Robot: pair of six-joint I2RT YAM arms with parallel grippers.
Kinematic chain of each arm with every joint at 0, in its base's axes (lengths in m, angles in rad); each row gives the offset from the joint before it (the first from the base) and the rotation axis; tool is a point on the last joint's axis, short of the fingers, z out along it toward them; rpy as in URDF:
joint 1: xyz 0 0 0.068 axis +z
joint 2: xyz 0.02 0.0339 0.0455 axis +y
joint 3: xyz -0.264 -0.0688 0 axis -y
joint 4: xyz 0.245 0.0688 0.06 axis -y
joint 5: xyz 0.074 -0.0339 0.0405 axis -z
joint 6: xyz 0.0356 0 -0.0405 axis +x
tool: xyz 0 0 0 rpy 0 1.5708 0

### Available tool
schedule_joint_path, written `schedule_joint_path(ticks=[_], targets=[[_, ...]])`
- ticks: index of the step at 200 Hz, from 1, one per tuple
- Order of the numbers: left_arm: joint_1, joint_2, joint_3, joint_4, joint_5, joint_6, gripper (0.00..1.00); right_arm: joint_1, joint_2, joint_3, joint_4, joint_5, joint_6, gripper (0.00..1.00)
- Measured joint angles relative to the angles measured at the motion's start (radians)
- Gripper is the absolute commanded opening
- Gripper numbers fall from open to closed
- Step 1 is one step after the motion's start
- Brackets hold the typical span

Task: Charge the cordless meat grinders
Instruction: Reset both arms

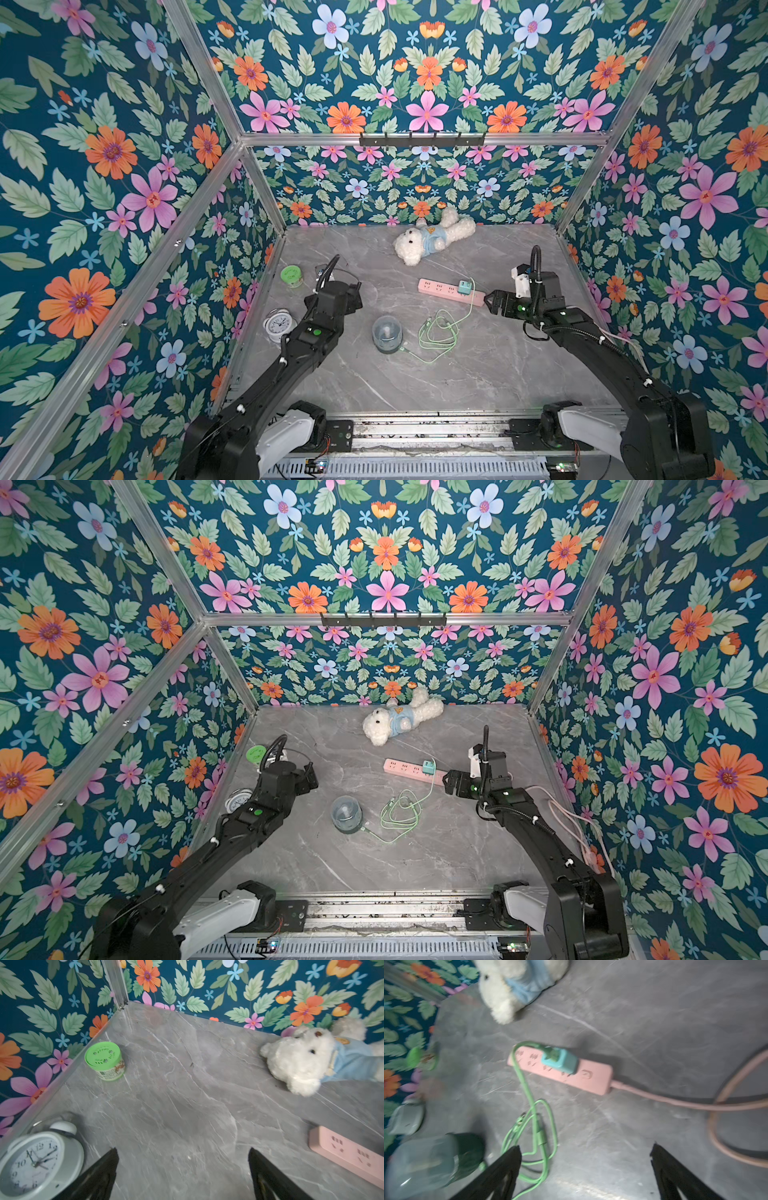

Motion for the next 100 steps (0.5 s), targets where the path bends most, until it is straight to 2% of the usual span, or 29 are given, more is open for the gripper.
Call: schedule_joint_path(ticks=[31,45,100], targets=[[0.161,0.113,-0.038,0.142,-0.009,0.044,0.99,-0.109,-0.017,-0.098,0.098,0.101,-0.027,0.99],[0.209,0.169,-0.071,0.21,-0.009,0.061,0.99,-0.126,-0.026,-0.141,0.165,0.159,-0.032,0.99],[0.265,0.396,-0.231,0.637,0.0,0.212,0.99,-0.137,-0.034,-0.279,0.404,0.339,-0.068,0.99]])
